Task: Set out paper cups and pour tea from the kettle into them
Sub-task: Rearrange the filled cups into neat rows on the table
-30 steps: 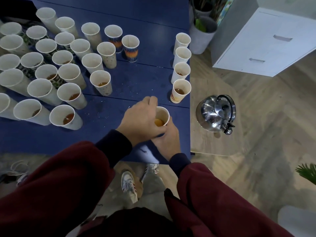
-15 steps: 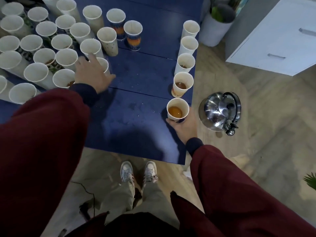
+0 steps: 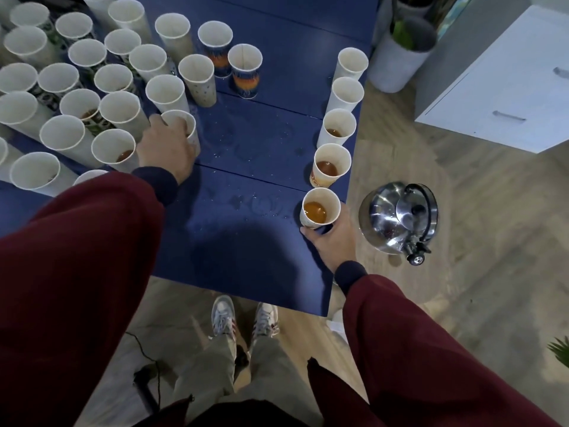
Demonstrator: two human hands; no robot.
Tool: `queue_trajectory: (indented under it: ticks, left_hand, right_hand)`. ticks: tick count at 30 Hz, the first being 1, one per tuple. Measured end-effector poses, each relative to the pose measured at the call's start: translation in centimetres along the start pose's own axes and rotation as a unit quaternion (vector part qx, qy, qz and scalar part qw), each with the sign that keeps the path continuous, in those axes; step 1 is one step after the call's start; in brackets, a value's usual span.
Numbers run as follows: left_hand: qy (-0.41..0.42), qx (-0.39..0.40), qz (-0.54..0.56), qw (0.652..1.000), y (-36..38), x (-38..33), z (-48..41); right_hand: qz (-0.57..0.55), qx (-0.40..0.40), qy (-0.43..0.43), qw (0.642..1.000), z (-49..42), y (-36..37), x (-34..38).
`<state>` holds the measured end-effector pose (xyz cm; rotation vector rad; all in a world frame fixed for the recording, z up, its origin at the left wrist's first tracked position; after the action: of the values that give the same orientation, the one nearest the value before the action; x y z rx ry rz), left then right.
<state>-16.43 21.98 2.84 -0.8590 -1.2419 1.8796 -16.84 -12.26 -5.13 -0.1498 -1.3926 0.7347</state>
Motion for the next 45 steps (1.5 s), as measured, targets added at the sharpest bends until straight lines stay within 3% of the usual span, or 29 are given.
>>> queue_trajectory:
  ticks: [4, 9, 15, 22, 29, 33, 36, 39, 42, 45]
  left_hand:
    - [0.020, -0.017, -0.037, 0.999, 0.0, 0.7, -0.6]
    - [0.105, -0.059, -0.031, 0.992, -1.3, 0.1, -0.4]
    - [0.239, -0.094, 0.009, 0.966, -2.8, -1.2, 1.8]
    - [0.428, -0.023, 0.006, 0.903, -4.6, -1.7, 2.3]
    - [0.482, -0.043, 0.009, 0.875, -8.2, -2.1, 1.0]
    - [0.515, -0.046, 0.033, 0.856, -9.5, -3.3, -1.2]
    - [0.502, -0.060, 0.117, 0.855, -10.6, -4.6, -3.8]
    - [0.406, -0.053, 0.170, 0.896, -11.1, -5.8, -7.7]
    - [0.328, -0.019, 0.105, 0.939, -10.6, -7.4, -12.6]
    - [0.288, 0.022, 0.047, 0.956, -9.5, -8.5, -15.7]
  right_hand:
    - [-0.010, -0.014, -0.011, 1.000, 0.8, 0.0, -0.1]
    - [0.007, -0.068, 0.053, 0.996, 4.5, 1.8, -0.5]
    - [0.029, 0.006, 0.026, 0.999, 5.9, 6.8, 2.9]
    - [-0.032, 0.001, -0.045, 0.998, -0.2, 10.5, 11.4]
    - [-0.052, -0.041, -0.096, 0.993, -6.5, 9.9, 18.8]
    - [-0.089, -0.054, -0.081, 0.991, -9.9, 8.2, 19.6]
    - [-0.096, -0.072, -0.072, 0.990, -12.8, 6.7, 19.1]
    - [-0.094, -0.099, -0.058, 0.989, -16.1, 4.9, 18.1]
    - [-0.107, -0.123, -0.038, 0.986, -20.7, 3.1, 17.0]
    - [-0.100, -0.139, -0.025, 0.985, -24.1, 1.9, 16.2]
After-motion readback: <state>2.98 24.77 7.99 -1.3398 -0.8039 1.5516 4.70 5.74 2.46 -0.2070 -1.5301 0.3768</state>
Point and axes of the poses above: each hand's wrist, its own z-axis away from the middle knuckle, its own y-axis out of the palm, x = y × z, the point moved 4 cm from there along -z, towards the middle knuckle, and after that the axes turned 14 degrees about x, right-handed, at the moved point
